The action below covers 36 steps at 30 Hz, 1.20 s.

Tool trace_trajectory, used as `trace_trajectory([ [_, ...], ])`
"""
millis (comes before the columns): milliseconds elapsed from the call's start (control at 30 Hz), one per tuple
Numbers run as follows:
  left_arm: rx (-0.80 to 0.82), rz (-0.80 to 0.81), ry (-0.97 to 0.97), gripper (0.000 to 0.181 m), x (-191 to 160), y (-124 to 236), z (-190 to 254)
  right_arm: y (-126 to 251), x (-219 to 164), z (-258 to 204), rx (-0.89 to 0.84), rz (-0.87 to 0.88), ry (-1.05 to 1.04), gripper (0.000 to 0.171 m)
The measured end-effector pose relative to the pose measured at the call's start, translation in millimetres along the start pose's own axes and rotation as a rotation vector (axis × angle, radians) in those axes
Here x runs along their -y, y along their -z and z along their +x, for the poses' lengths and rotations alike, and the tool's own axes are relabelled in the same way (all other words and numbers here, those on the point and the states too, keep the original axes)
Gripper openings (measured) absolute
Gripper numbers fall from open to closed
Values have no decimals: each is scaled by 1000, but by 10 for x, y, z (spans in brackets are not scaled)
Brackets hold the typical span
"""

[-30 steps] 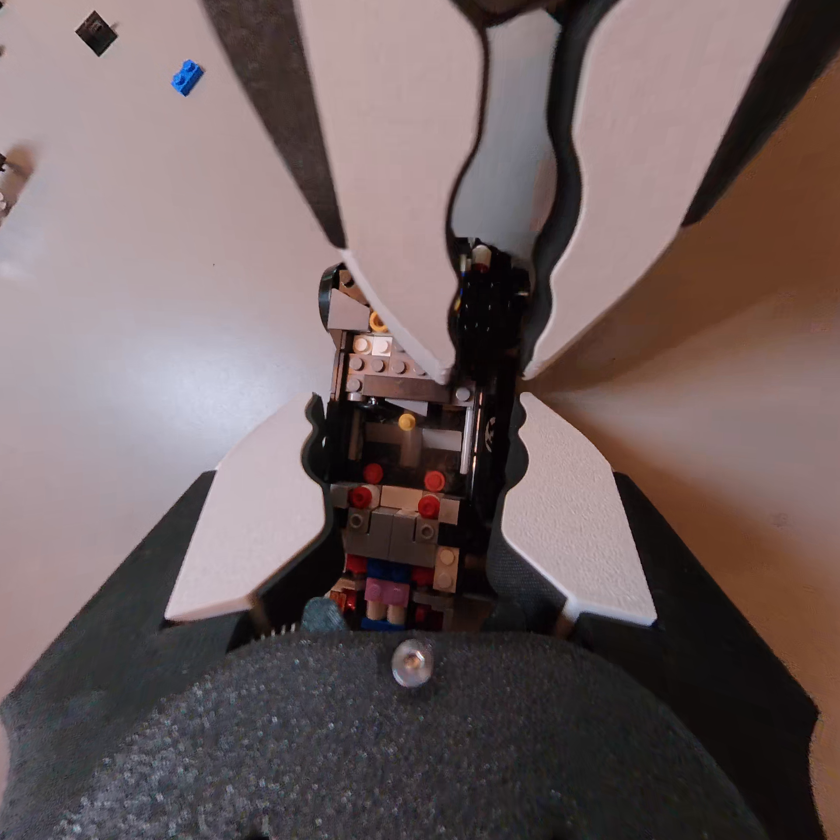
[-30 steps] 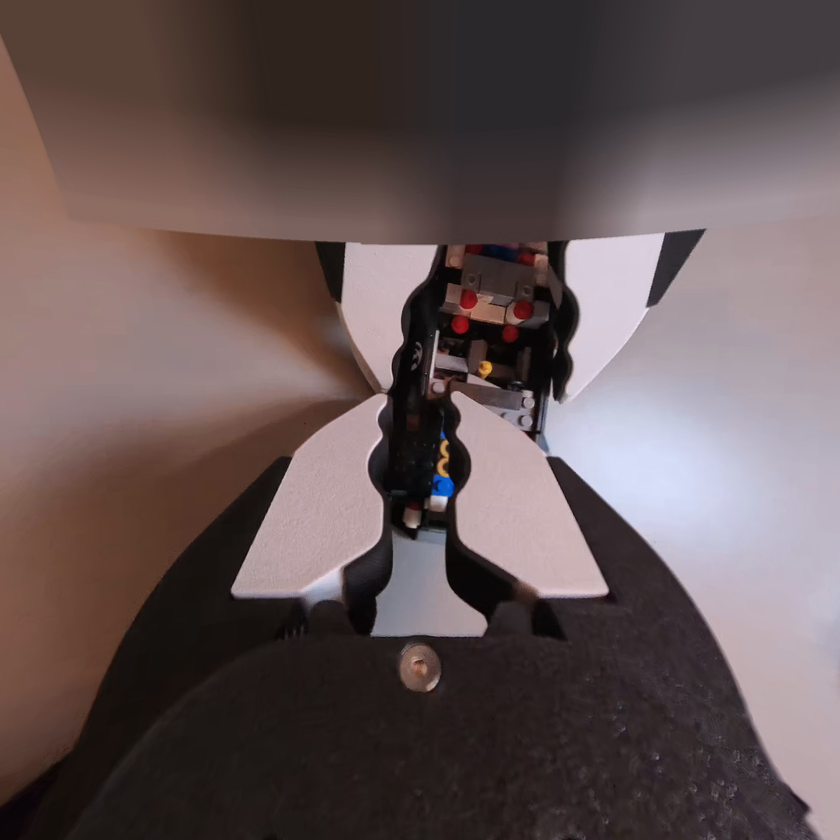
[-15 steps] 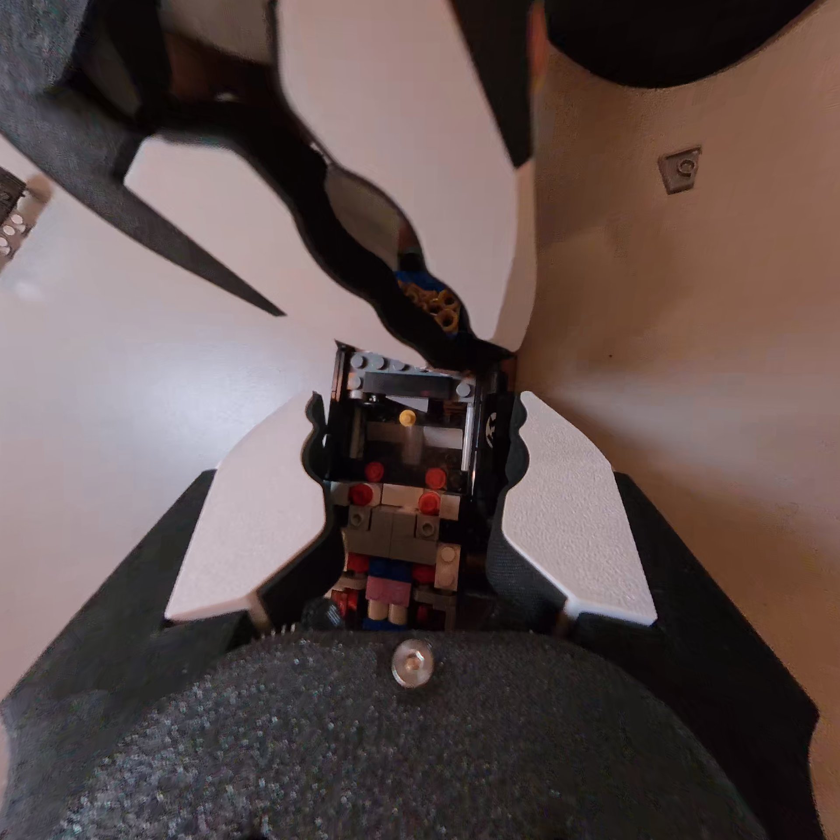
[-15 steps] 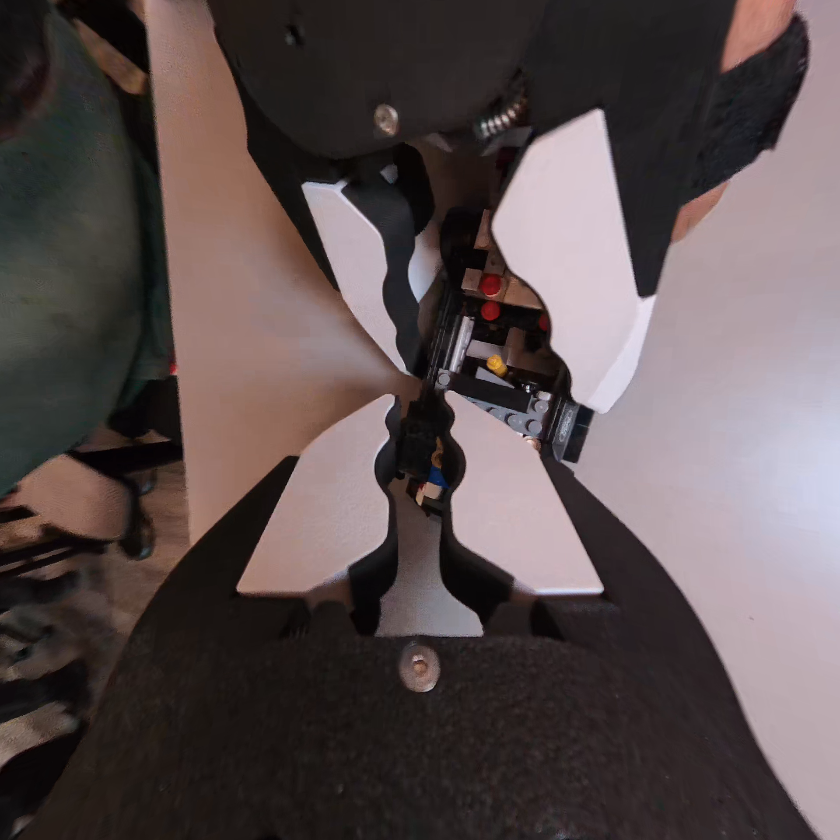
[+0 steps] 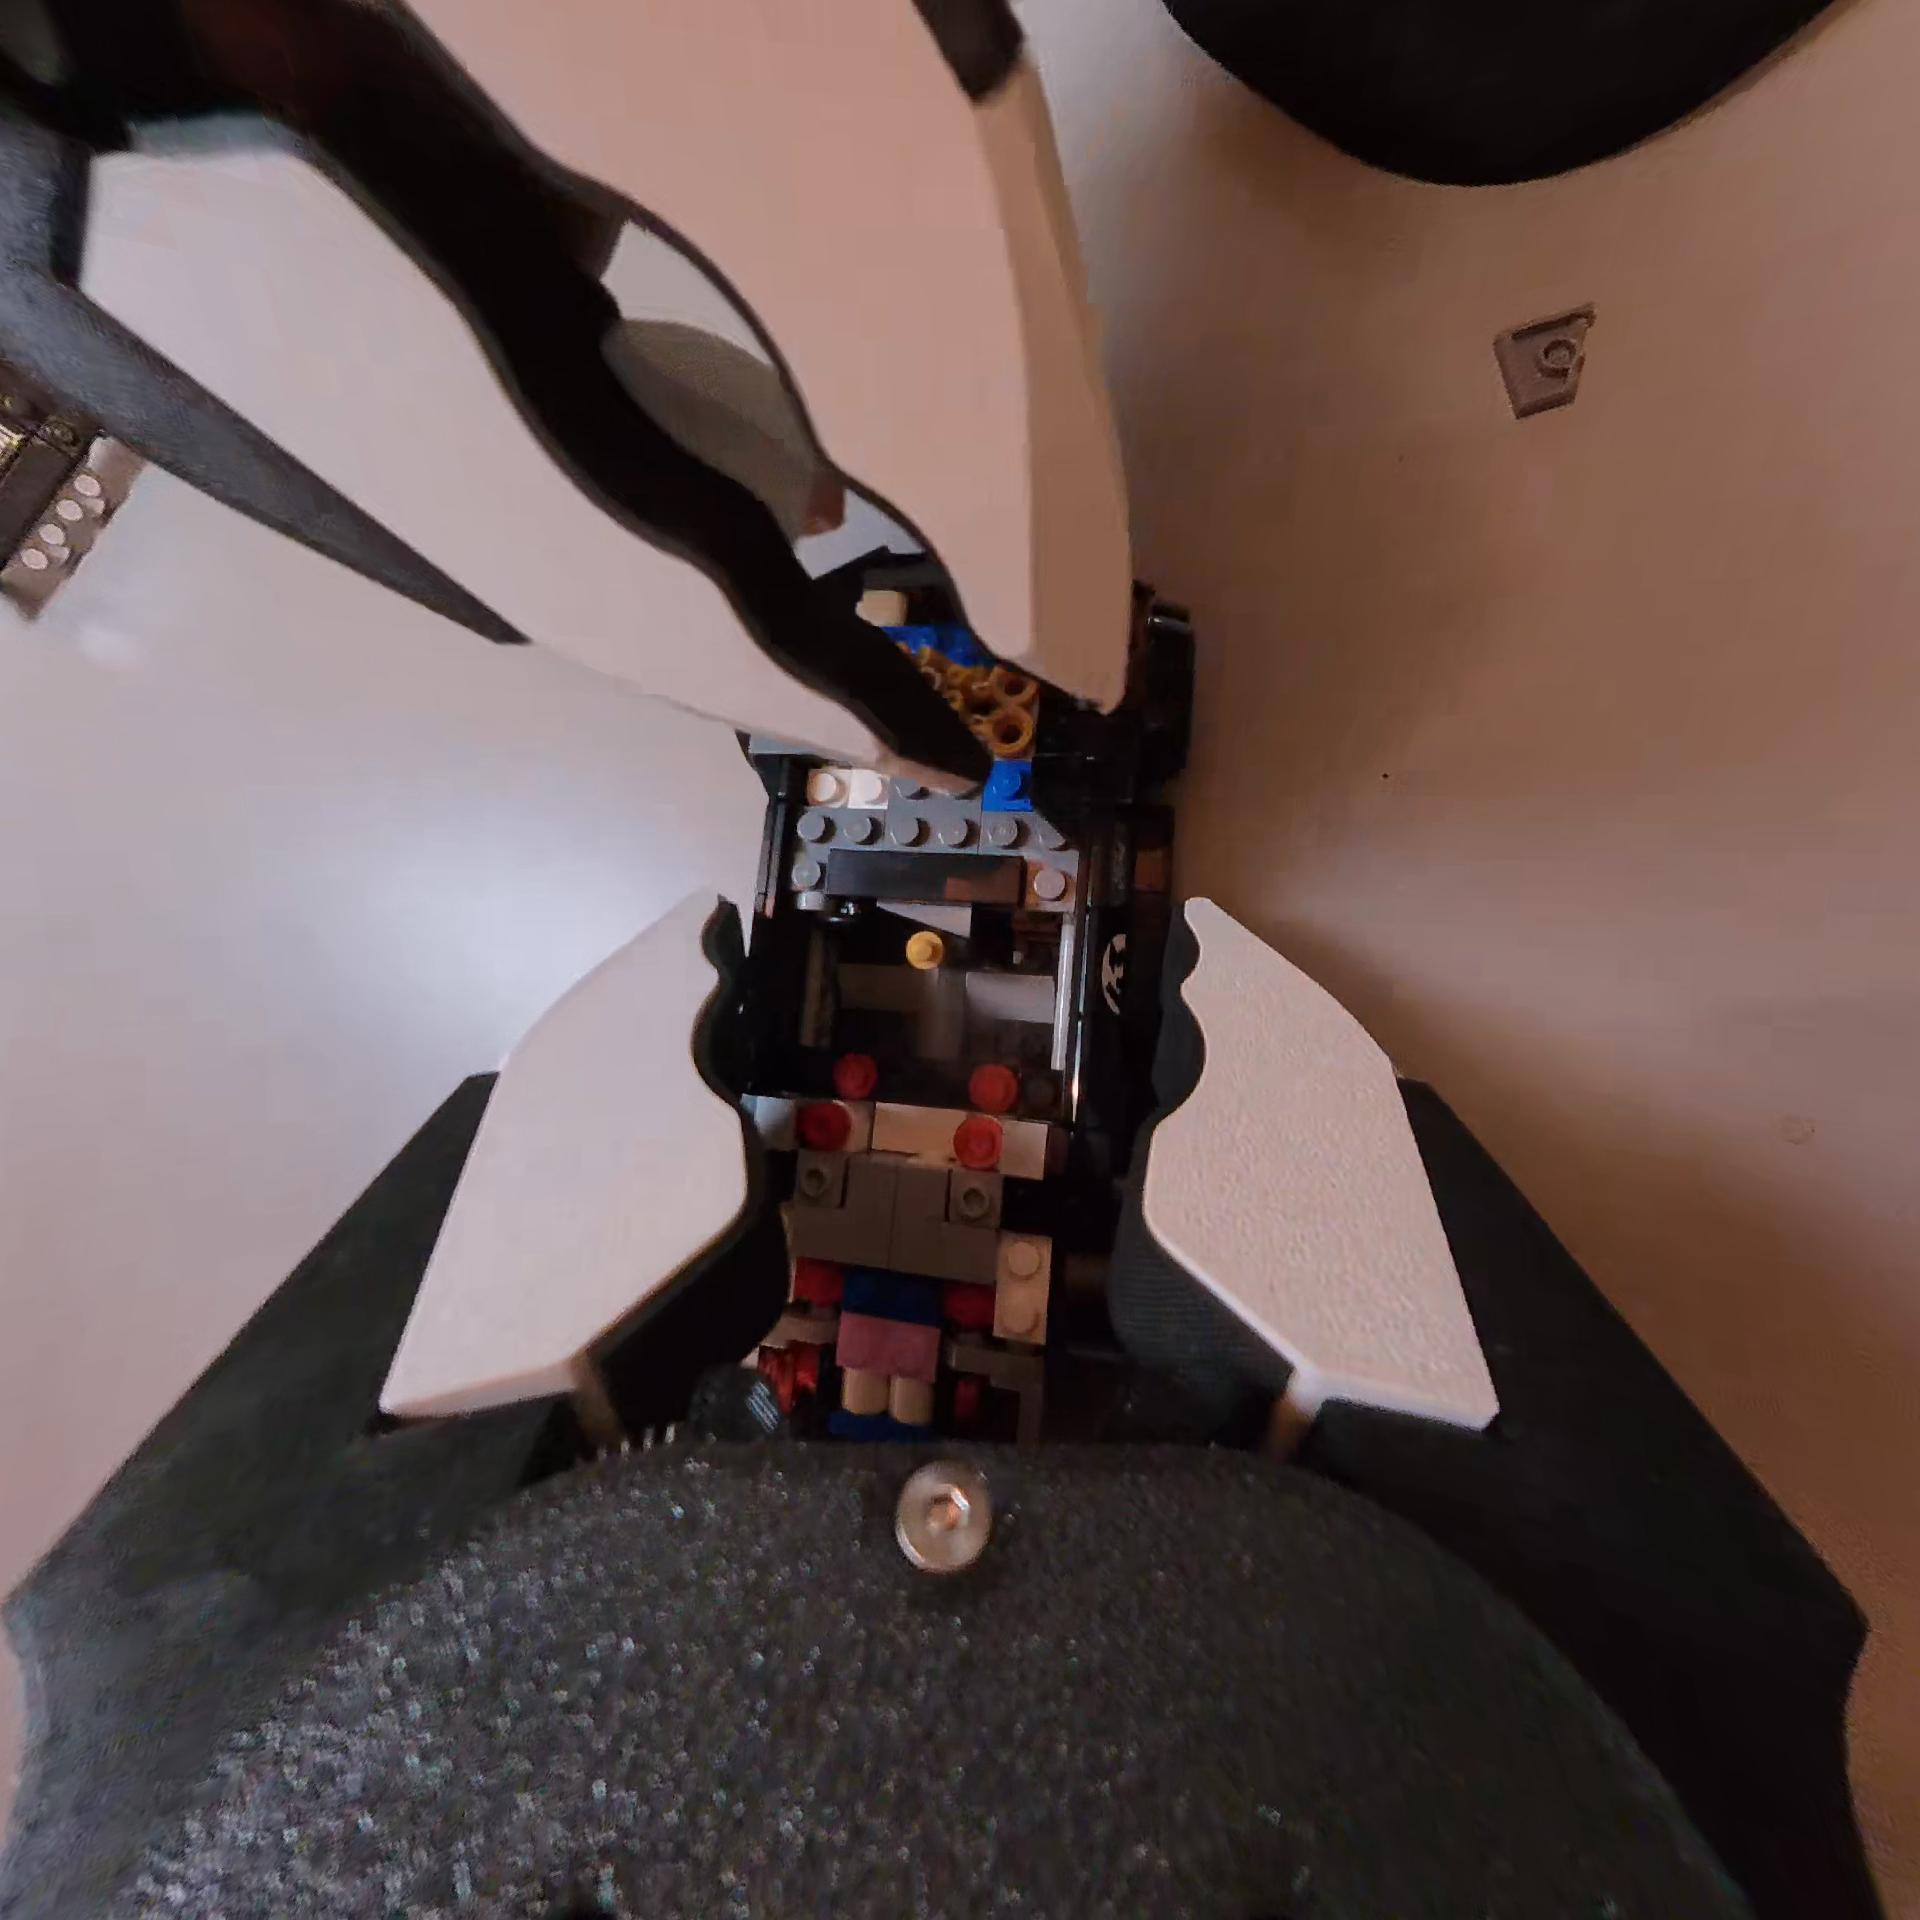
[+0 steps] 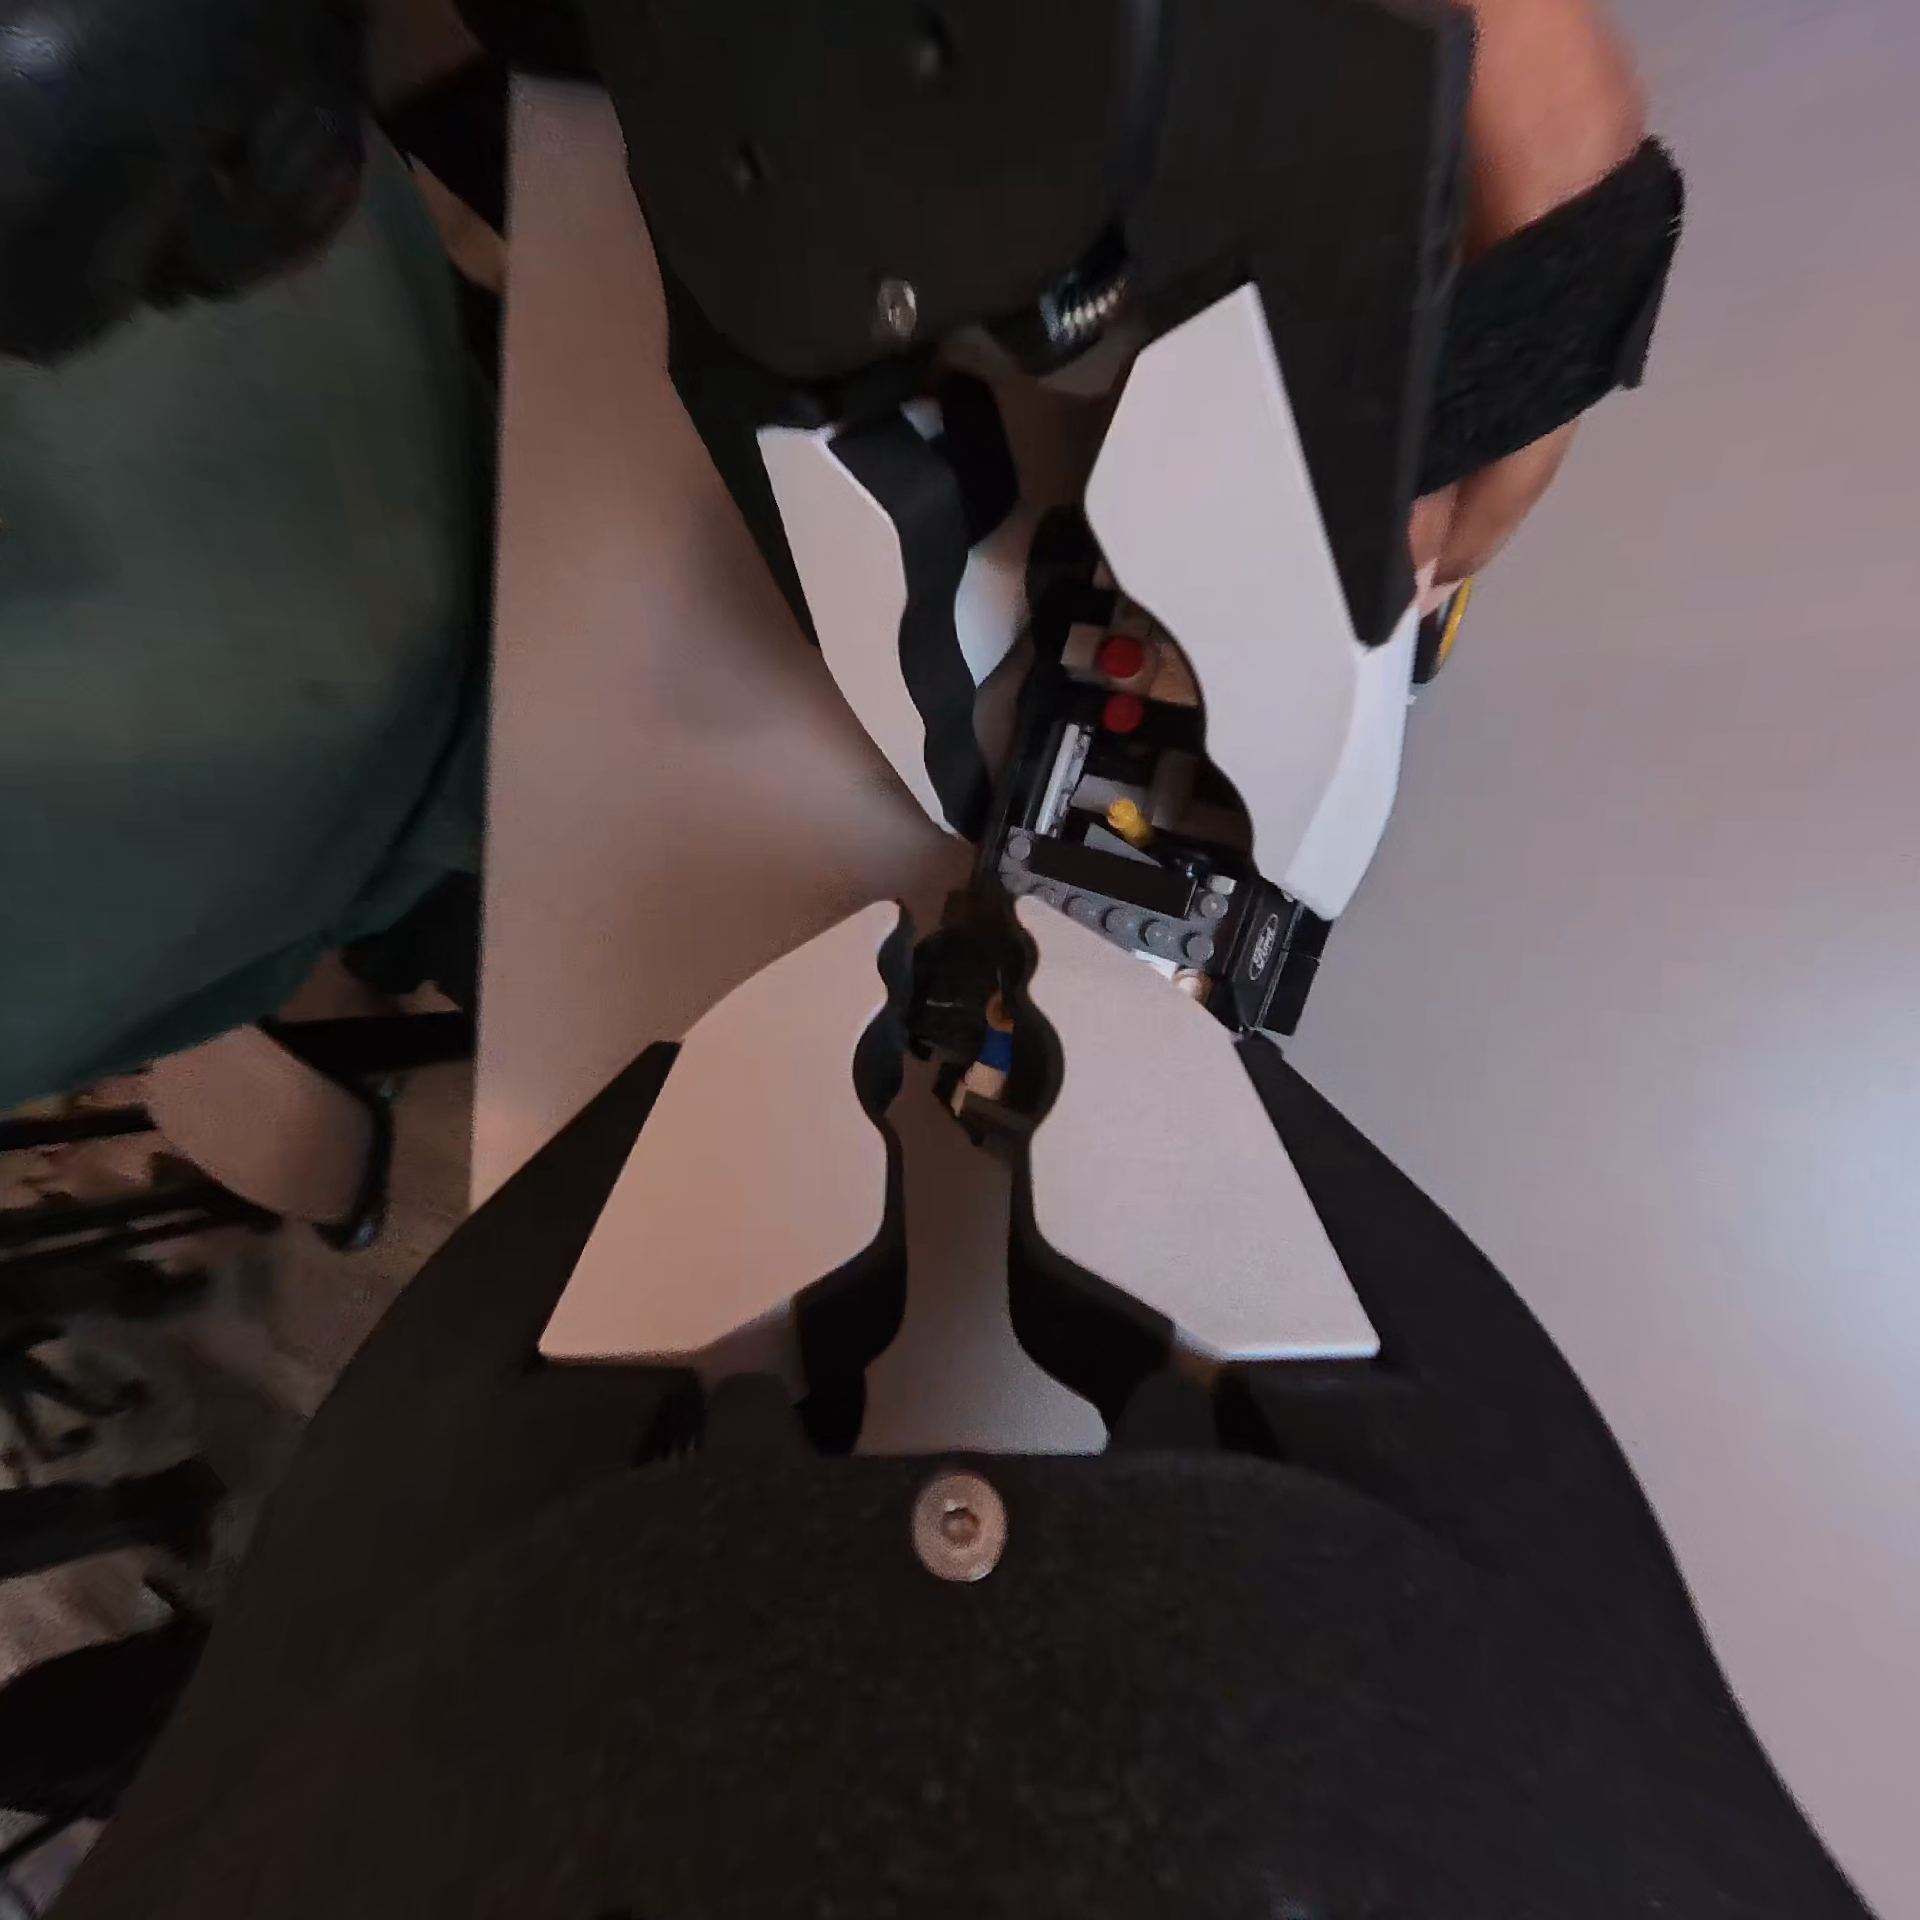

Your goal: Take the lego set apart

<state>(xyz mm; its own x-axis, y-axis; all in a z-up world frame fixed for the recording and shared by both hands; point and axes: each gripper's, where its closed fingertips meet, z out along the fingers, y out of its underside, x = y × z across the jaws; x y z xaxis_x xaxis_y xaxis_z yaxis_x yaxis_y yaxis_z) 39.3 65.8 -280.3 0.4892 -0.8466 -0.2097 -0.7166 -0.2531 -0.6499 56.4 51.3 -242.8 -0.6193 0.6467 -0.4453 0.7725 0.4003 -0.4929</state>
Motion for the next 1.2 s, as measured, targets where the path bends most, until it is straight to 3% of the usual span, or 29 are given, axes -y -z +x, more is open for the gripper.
trace_trajectory([
  [167, 1, -5, 5, 76, -32, 26, -4, -120, -36, 53, -60, -68, 45, 23],
  [567, 5, -4, 2, 76, -71, 62, -5, -161, 32, 88, -108, -77, 30, 20],
  [1000, -5, 18, -12, 76, -61, 58, -10, -192, 24, 51, -308, 70, 50, 29],
  [1200, 0, 24, -16, 76, -55, 57, -9, -184, 8, 62, -267, 62, 156, 26],
])
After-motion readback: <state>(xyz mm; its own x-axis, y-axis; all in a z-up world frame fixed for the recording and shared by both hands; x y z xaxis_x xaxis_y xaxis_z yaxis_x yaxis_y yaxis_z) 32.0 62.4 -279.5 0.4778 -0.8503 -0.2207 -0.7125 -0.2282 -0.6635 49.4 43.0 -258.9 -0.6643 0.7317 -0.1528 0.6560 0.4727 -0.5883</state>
